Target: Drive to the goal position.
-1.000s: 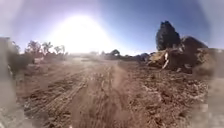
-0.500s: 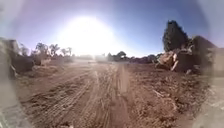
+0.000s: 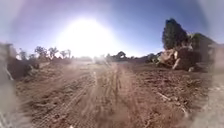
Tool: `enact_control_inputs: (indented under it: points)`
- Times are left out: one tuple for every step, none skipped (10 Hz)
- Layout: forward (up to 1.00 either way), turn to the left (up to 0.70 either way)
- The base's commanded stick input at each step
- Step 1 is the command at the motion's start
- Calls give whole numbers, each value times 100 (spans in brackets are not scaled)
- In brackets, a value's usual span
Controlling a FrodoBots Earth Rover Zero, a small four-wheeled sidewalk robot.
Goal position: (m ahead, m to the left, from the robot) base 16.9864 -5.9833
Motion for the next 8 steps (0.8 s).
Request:
enact_control_inputs:
  points:
    - [50,0]
    - [50,0]
    - [50,0]
    - [50,0]
    - [50,0]
    - [50,0]
    - [50,0]
    - [50,0]
